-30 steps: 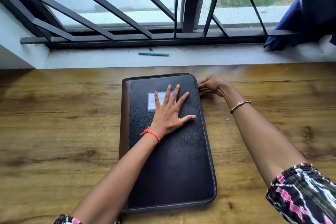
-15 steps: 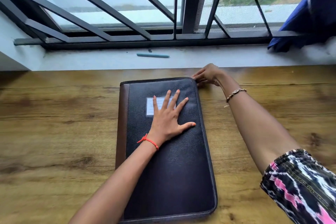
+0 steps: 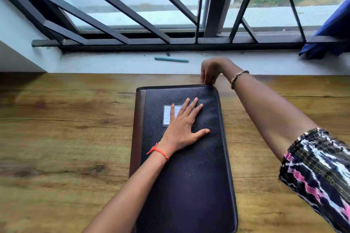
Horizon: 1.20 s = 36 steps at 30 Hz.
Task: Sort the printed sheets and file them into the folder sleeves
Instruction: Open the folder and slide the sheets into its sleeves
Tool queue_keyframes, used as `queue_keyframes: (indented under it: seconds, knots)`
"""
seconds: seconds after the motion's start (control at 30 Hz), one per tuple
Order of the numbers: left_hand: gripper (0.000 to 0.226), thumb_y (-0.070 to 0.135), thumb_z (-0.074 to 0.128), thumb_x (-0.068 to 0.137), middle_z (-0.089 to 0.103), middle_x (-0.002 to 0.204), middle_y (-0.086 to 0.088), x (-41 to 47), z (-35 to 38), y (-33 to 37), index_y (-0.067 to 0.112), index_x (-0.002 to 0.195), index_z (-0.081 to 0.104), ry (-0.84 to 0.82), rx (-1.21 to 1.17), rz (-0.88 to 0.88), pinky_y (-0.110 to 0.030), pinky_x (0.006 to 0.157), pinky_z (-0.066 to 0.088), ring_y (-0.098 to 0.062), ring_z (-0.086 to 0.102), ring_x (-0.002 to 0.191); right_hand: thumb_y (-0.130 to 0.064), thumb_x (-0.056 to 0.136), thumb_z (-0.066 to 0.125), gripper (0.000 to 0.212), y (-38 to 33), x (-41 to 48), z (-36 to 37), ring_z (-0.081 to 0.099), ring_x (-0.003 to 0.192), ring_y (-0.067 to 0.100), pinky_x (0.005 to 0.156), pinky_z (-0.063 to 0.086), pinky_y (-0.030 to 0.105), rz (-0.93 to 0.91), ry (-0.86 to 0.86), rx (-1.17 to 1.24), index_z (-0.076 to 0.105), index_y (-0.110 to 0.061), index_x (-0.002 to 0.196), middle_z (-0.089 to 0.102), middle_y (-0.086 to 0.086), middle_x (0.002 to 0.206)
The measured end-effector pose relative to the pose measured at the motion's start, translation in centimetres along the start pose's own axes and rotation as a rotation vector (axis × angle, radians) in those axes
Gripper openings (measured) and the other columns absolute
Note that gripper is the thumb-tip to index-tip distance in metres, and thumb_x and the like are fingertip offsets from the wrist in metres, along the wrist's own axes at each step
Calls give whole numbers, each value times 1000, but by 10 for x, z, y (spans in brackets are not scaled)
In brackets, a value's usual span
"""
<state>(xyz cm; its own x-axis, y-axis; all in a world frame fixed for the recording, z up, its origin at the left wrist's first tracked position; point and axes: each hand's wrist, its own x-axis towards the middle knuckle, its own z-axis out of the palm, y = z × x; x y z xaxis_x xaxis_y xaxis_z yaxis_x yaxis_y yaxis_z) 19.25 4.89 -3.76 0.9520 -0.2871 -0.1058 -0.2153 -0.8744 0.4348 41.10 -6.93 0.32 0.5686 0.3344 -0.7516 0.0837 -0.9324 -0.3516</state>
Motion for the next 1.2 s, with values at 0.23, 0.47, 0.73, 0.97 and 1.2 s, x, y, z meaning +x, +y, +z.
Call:
queue_keyframes:
  seconds: [0.23,0.47,0.73,0.97,1.2]
  knots:
    - [81,78,32,74,27,154,2,-5,5,-15,32,141,38,182,212,2,-53,114,17,-26,19,143,9,85,57,27,-40,14,-2,61,60,17,89,49,42,12,-160,-362,64,2,110,66,16,86]
    - [81,83,35,66,26,154,-6,-4,4,-13,44,137,39,173,224,-86,-65,107,16,-41,17,141,6,86,56,28,-75,26,6,61,66,22,97,47,49,-41,-198,-362,60,14,113,65,17,84]
    - [98,80,26,70,3,157,11,-10,-18,-41,27,150,5,23,100,-25,-41,118,-4,-14,-8,145,9,86,55,24,-99,40,11,61,48,11,81,52,36,-104,-210,-328,61,10,109,64,-1,48]
    - [91,80,31,72,11,158,-1,-32,-24,-66,28,147,26,125,260,-88,-55,114,2,-16,5,145,14,84,54,24,-126,57,19,63,59,18,72,55,30,-195,-246,-270,63,8,106,66,3,56]
    - [94,82,31,71,13,158,-4,-39,-22,-68,27,147,24,167,259,-160,-56,113,6,-18,10,145,12,83,58,23,-154,69,28,65,54,9,64,57,20,-336,-278,-59,65,5,104,69,-1,58]
